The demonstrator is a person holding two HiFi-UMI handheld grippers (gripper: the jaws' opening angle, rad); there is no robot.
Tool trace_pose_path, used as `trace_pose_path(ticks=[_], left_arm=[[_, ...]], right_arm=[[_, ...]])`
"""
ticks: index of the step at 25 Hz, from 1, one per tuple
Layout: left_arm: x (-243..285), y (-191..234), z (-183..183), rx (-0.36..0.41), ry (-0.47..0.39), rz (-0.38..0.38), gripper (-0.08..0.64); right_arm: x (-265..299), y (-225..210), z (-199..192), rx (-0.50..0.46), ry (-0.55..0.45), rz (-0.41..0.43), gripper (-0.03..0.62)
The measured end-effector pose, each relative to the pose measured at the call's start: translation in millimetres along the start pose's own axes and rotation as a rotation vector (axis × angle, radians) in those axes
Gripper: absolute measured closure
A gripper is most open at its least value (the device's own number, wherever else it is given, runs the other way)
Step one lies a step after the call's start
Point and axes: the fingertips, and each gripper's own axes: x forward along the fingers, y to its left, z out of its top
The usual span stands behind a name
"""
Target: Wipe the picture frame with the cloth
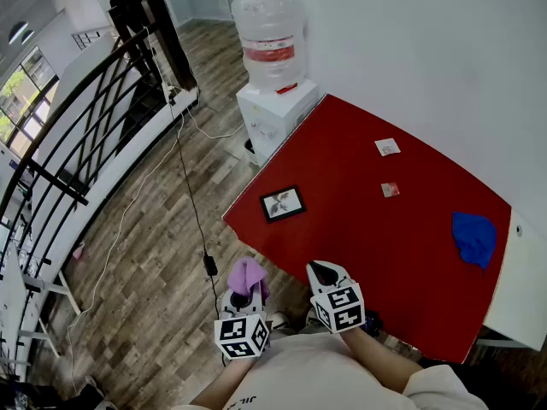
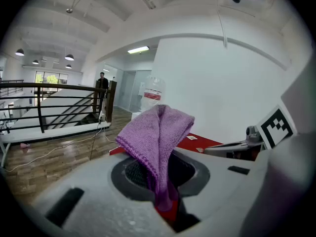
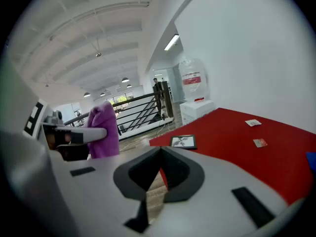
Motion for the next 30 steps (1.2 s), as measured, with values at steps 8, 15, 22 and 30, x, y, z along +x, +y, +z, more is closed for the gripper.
trace_pose_path(ticks=[8,15,22,30], left_arm=[[7,-19,-6,-0.016,-0.007,0.020,0.497],[31,-16,-3,-0.025,0.007,0.012,0.497],[84,12,19,-0.025,0.023,-0.033,0.497],[148,50,64,0.021,0.032,-0.121,0.497]], right_arm=[[-9,-23,-8,0.003,0.008,0.009,0.588],[10,-34,-1,0.003,0.024,0.012,0.588],[55,-49,24,0.018,0.031,-0.033,0.588],[113,-63,74,0.048,0.002,-0.119,0.588]])
